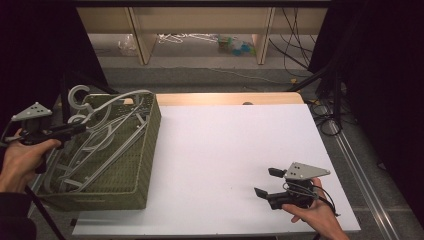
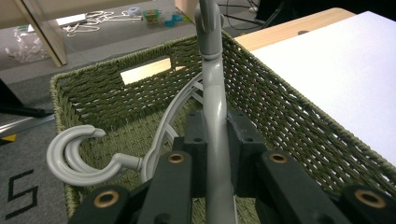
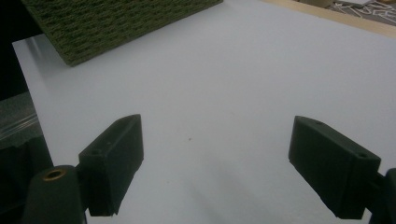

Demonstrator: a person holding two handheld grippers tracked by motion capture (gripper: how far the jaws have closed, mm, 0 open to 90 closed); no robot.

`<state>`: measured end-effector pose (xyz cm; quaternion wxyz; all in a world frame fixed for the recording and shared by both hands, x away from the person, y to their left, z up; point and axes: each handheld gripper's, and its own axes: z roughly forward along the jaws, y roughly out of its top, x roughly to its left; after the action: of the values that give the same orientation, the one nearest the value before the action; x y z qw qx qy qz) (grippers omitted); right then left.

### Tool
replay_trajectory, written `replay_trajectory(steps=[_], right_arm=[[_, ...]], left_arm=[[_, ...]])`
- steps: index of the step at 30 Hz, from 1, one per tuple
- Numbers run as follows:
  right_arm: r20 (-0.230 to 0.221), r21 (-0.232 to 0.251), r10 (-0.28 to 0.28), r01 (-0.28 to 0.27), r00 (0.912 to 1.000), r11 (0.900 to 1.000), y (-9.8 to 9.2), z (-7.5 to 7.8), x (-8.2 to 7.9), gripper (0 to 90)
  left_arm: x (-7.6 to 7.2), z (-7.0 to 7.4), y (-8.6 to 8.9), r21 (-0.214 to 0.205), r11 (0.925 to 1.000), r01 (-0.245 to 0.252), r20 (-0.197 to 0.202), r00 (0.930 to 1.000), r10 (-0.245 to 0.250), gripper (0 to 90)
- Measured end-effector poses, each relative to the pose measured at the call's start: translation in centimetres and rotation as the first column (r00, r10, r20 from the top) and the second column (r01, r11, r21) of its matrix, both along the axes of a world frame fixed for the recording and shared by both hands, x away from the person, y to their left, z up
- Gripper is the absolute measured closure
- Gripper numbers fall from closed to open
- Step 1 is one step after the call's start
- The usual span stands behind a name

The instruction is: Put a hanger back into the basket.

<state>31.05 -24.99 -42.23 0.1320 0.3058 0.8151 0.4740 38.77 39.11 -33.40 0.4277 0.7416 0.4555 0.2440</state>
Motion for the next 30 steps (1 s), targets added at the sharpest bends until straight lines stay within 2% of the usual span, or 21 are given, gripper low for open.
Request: replay_trajectory(steps=[4,5,9,11,13,17,18,19,22,23,24,25,27,29,30], right_arm=[[-0.007,0.003,-0.002,0.002,1.0000,1.0000,0.0,0.0,0.0,18.9],[-0.002,0.000,-0.002,0.002,1.0000,1.0000,0.0,0.0,0.0,19.0],[0.002,0.002,-0.003,0.003,1.0000,1.0000,0.0,0.0,0.0,18.9],[-0.007,0.002,-0.003,0.003,1.0000,1.0000,0.0,0.0,0.0,18.9],[-0.003,0.000,-0.002,0.002,1.0000,1.0000,0.0,0.0,0.0,19.0],[0.003,0.000,-0.003,0.003,1.0000,1.0000,0.0,0.1,0.0,19.0],[0.007,0.002,-0.004,0.004,1.0000,1.0000,0.0,0.0,0.0,18.9],[0.007,0.002,-0.006,0.006,1.0000,1.0000,0.0,0.0,0.0,18.9],[0.007,0.004,-0.001,0.001,1.0000,1.0000,0.0,0.0,0.0,19.0],[0.005,-0.012,-0.008,0.008,1.0000,0.9999,-0.1,0.2,-0.1,19.0],[0.005,-0.011,-0.009,0.009,0.9999,0.9999,-0.1,0.2,0.0,19.0],[0.008,0.004,-0.006,0.006,1.0000,1.0000,0.0,0.1,0.0,19.0],[0.005,0.002,-0.006,0.006,1.0000,1.0000,0.0,0.1,0.0,19.0],[0.005,-0.001,-0.005,0.005,1.0000,1.0000,0.0,0.0,0.0,19.0],[0.003,0.000,-0.005,0.005,1.0000,1.0000,0.0,0.0,0.0,19.0]], left_arm=[[0.0,-0.5,0.4,0.015,0.9999,0.005,-0.014,0.9999,-0.005,79.1],[0.1,-0.7,0.4,0.002,1.0000,0.002,-0.020,0.9998,-0.002,79.1],[0.2,-1.5,0.4,0.002,0.9998,0.019,-0.046,0.9988,-0.019,79.0],[0.4,-1.9,0.2,0.008,0.9999,0.010,-0.060,0.9981,-0.010,79.0],[0.6,-2.3,0.1,0.032,0.9995,0.002,-0.072,0.9974,0.001,79.0],[1.1,-3.3,-0.1,0.015,0.9999,-0.007,-0.105,0.9945,0.008,79.1],[1.2,-3.6,-0.1,0.020,0.9996,-0.019,-0.116,0.9930,0.021,79.1],[1.2,-3.8,-0.1,0.007,0.9994,-0.033,-0.119,0.9923,0.033,78.8],[1.3,-4.5,0.2,0.068,0.9966,-0.047,-0.153,0.9866,0.057,77.4],[1.4,-4.8,0.1,0.075,0.9954,-0.060,-0.164,0.9839,0.071,76.7],[1.4,-5.1,0.1,0.057,0.9958,-0.071,-0.171,0.9820,0.080,75.9],[1.5,-5.4,0.2,0.060,0.9955,-0.073,-0.182,0.9798,0.083,75.6],[1.6,-5.8,0.2,0.082,0.9932,-0.083,-0.188,0.9773,0.098,74.8],[1.6,-6.1,0.3,0.080,0.9911,-0.107,-0.185,0.9755,0.120,73.4],[1.6,-6.0,0.7,0.123,0.9894,-0.077,-0.203,0.9739,0.101,72.9]])
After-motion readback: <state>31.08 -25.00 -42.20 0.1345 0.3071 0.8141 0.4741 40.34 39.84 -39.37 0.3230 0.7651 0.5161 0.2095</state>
